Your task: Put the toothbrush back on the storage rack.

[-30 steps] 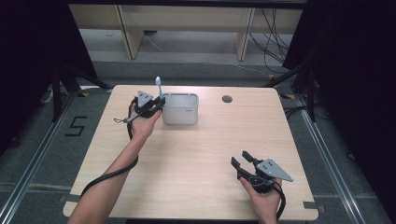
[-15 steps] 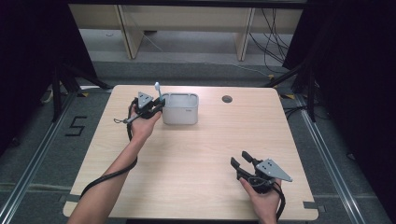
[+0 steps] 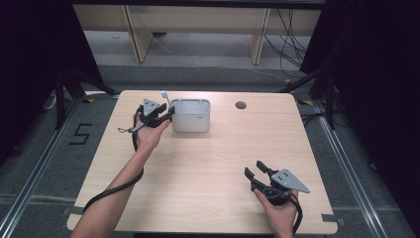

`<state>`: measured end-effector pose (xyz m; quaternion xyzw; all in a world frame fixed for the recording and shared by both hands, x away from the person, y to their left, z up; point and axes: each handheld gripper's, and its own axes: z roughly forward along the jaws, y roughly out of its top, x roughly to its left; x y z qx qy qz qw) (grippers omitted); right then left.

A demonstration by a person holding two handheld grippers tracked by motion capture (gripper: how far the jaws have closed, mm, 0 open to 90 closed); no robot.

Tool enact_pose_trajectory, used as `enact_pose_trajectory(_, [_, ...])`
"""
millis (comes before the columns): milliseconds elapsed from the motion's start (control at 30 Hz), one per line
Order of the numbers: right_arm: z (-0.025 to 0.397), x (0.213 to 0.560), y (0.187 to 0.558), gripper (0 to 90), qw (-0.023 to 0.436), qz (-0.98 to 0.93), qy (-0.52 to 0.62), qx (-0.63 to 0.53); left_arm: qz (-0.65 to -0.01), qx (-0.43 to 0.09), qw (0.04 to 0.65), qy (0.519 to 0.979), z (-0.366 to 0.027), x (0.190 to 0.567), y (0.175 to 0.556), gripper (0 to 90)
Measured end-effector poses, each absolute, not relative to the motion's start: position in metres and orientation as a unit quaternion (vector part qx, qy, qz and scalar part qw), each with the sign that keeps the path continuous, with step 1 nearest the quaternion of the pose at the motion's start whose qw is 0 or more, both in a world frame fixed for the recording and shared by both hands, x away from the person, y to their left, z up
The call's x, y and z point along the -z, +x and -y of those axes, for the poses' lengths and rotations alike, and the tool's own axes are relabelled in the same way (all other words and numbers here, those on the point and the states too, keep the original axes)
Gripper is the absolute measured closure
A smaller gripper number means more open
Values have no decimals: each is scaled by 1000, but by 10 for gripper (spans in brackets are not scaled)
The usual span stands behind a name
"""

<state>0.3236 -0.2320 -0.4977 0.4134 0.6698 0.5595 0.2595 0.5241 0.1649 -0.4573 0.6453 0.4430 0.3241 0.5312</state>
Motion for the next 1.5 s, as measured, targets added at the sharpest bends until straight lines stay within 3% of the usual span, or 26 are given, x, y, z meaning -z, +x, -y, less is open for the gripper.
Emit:
enact_pose_trajectory(333, [231,498,323,454,254,-663,419,-566,-443,-322,536,643,-174,452,507,481])
enact_pose_trajectory(1500, [231,499,324,447,261,-666,410,-565,-428,-298,538,662,-193,473,408,459])
